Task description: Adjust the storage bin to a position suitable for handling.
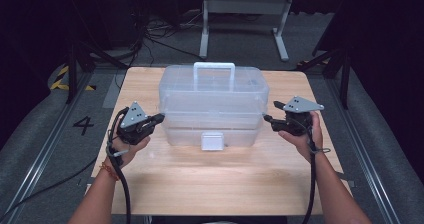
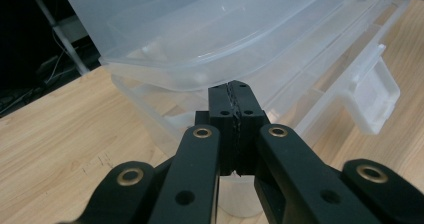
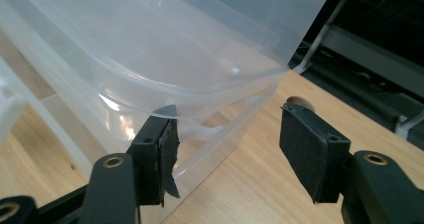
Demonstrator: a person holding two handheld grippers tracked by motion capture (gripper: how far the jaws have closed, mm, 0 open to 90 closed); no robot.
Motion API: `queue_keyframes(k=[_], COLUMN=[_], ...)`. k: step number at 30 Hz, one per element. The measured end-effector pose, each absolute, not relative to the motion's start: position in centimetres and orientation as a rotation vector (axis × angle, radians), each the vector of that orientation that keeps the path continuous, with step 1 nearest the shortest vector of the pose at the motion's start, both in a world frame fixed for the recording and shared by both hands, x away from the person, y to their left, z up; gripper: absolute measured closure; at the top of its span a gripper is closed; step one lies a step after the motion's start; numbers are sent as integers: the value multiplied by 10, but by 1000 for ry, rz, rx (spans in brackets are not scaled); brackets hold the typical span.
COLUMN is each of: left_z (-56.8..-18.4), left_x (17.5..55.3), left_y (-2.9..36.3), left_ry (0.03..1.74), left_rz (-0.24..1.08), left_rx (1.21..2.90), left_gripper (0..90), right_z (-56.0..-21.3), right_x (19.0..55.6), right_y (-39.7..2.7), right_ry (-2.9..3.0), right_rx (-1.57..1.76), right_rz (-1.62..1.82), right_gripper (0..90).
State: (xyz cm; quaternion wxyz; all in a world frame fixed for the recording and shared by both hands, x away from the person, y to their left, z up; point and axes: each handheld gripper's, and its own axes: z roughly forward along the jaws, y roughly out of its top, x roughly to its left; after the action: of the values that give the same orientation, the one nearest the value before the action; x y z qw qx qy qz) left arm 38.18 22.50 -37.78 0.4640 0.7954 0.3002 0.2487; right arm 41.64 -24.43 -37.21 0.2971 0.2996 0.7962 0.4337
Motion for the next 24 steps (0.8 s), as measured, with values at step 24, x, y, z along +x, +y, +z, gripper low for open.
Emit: queue_keyframes(k=[24], left_z=[-393], left_x=[372], left_y=[238], left_ry=[754], left_rz=[587], left_rx=[2017], left_gripper=[822], right_z=[-351], right_x=[423], right_y=[-236], right_ry=[1975], right_rx=[794], right_rz=[1283], right_gripper=[431])
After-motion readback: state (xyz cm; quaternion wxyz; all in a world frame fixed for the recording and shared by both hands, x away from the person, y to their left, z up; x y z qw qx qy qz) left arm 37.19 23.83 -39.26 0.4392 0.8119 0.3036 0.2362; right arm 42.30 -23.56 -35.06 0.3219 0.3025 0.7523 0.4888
